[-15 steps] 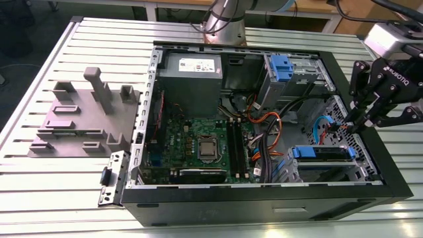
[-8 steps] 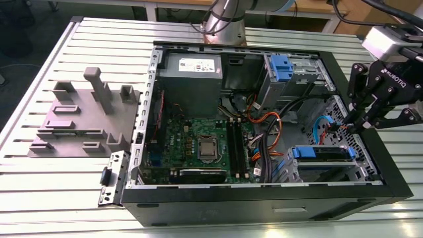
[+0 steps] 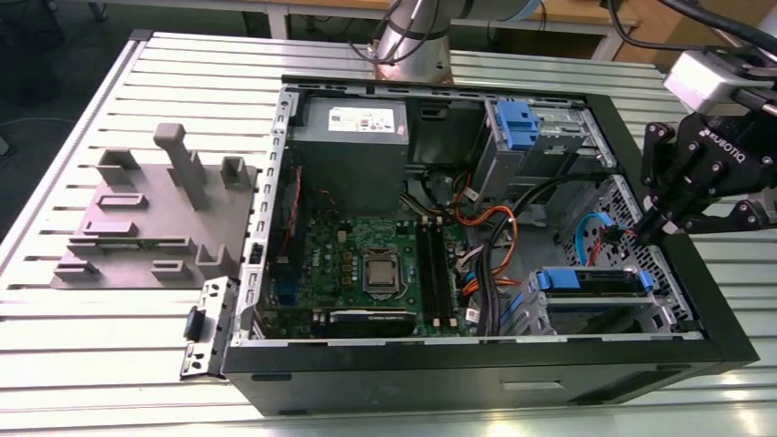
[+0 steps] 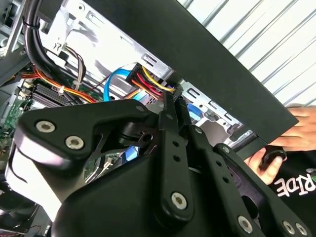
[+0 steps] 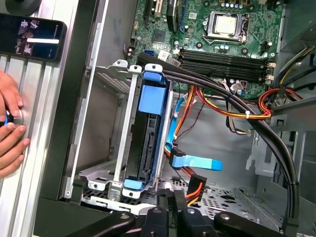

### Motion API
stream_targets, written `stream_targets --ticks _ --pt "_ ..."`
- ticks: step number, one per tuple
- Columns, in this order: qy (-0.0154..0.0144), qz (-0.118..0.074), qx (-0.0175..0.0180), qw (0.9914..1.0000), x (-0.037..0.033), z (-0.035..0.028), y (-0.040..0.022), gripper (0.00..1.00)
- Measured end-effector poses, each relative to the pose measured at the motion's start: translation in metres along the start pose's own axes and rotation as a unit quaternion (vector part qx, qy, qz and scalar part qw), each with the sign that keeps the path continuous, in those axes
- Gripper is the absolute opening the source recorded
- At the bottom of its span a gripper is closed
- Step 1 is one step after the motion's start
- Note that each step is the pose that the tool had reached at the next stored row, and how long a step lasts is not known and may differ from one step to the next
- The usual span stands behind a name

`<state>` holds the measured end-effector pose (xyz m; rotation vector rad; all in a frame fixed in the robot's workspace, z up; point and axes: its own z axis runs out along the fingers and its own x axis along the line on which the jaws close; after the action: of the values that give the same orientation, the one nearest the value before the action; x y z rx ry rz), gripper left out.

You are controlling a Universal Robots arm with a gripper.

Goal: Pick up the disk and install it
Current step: 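Insert the first disk wire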

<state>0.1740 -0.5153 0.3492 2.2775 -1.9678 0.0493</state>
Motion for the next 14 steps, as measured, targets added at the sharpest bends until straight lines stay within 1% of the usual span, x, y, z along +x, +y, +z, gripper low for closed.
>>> stream_targets --ticks 3,5,7,9,14 --pt "0.0032 0.0 0.0009 0.99999 0.0001 -0.0016 0.0008 0.16" --pt "0.0057 0.001 0.0022 0.99998 0.0 -0.0028 0.0019 0.16" --pt "0.0073 0.001 0.0039 0.99997 -0.0002 -0.0034 0.0039 0.16" --pt "0.0077 0.001 0.005 0.99996 -0.0004 -0.0032 0.0056 0.16" --pt "0.0078 0.001 0.0051 0.99996 -0.0006 -0.0032 0.0069 0.16"
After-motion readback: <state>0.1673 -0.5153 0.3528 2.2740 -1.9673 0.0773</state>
